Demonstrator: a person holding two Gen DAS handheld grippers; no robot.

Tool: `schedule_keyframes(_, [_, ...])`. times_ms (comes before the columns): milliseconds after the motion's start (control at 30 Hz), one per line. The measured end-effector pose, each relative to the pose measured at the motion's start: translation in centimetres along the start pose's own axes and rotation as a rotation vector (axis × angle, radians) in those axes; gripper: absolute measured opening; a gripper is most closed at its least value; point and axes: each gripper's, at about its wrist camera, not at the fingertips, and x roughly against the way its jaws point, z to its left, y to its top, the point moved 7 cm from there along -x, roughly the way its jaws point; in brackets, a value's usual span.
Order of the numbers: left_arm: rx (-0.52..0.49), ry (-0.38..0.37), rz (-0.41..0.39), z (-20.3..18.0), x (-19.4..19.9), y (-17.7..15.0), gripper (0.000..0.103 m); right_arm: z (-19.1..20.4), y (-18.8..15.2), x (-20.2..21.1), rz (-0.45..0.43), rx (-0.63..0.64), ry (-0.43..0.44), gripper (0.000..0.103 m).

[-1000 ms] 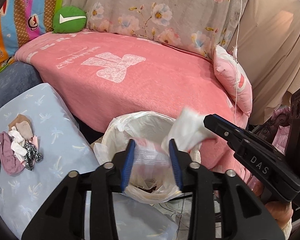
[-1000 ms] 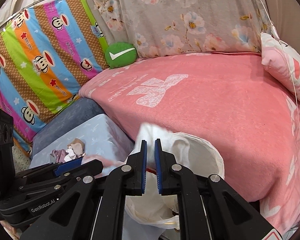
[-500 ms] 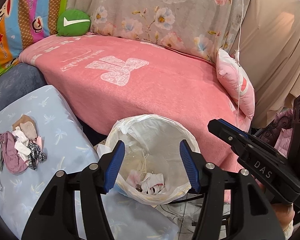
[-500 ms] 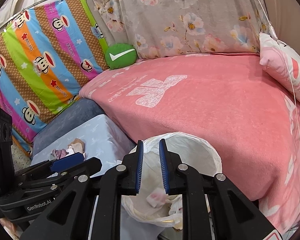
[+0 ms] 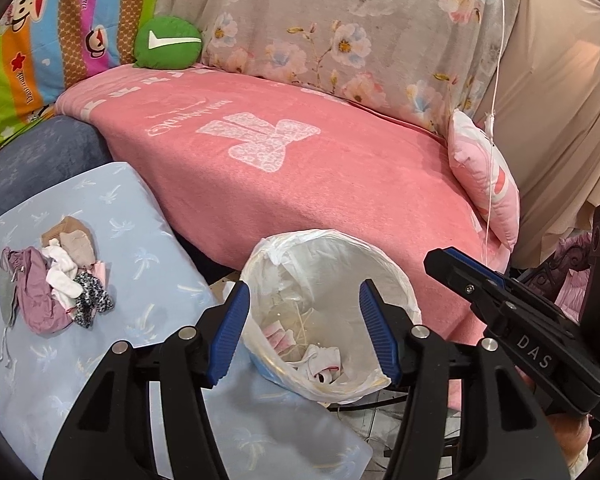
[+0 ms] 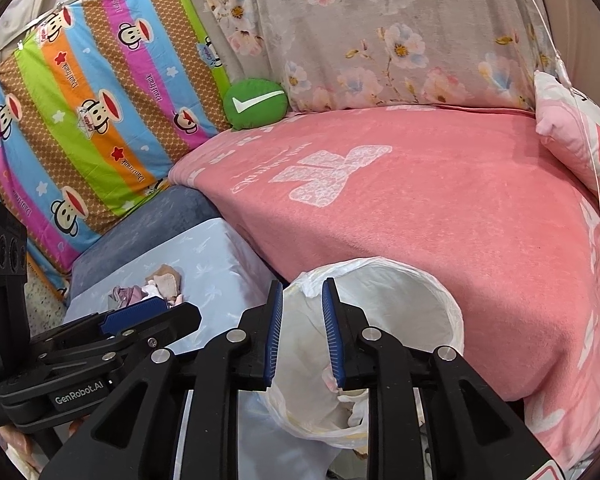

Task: Collect trash
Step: 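Move both grippers back to the clothes pile, then grasp the grey-green drawstring pouch with the left gripper while the right grasps the leopard-print scrunchie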

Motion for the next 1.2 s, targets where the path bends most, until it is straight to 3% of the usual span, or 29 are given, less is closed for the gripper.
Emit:
schedule_keyframes(267, [0.046, 0.057, -0.016, 4.0, 1.3, -0.6, 0.056, 3.9, -1.2, -1.6, 0.038, 0.05, 0.04, 0.025])
schedule_keyframes(467, [0.087, 0.118, -0.029, 7.6, 2.4, -1.2, 0.062, 7.6, -2.3, -3.1, 0.07, 0.096, 0.071, 0.025])
schedule_keyframes(567, [0.108, 0.148, -0.03, 9.6, 2.9, -1.6, 0.066, 9.5, -2.9, -4.0, 0.086, 0.113, 0.087, 0.031])
schedule_keyframes(833, [0.176, 0.246, -0.041, 15.9, 4.5, -2.9, 0.079, 14.5, -4.7, -7.2, 0.148, 0.163, 0.124, 0.031])
schedule_keyframes(1200, [0.241, 0.373, 0.002, 24.9, 5.2, -5.4, 0.08, 20.9, -7.2, -13.1, 0.23, 0.221, 0.168, 0.031])
